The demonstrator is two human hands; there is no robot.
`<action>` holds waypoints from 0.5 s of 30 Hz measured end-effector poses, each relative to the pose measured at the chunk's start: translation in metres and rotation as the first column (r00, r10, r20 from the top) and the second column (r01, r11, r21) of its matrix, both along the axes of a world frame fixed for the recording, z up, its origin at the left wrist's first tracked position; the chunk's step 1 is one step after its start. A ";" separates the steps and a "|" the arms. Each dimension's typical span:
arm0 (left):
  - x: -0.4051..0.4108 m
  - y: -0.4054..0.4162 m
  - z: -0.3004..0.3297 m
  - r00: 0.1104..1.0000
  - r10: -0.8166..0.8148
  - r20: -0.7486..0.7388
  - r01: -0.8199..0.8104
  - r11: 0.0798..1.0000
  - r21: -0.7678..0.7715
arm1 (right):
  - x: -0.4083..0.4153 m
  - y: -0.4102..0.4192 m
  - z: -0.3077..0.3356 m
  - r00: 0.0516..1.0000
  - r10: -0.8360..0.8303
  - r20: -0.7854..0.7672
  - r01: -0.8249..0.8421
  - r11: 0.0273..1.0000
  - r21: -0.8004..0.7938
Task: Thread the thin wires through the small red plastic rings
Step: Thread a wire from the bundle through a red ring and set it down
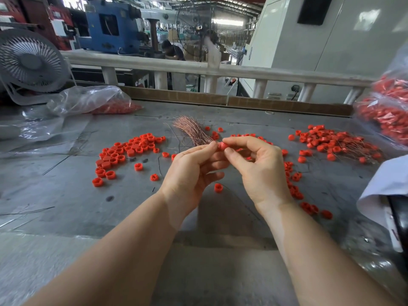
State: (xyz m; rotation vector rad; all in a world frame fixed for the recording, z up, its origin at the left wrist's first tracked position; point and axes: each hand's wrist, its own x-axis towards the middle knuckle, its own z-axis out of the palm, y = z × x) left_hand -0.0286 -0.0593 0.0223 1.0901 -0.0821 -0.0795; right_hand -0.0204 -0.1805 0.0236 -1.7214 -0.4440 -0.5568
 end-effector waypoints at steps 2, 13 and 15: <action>0.000 0.000 0.000 1.000 -0.008 0.011 0.008 1.000 0.000 | 0.000 0.000 -0.001 1.000 0.003 0.002 -0.003 1.000 0.006; 0.000 0.000 -0.002 0.999 0.037 0.034 -0.038 0.999 0.012 | 0.001 0.000 -0.001 0.999 0.046 0.011 -0.046 0.999 0.019; 0.001 0.001 -0.003 0.998 0.048 0.041 -0.049 0.998 0.030 | 0.001 0.000 -0.002 0.999 0.051 0.005 -0.051 0.999 0.009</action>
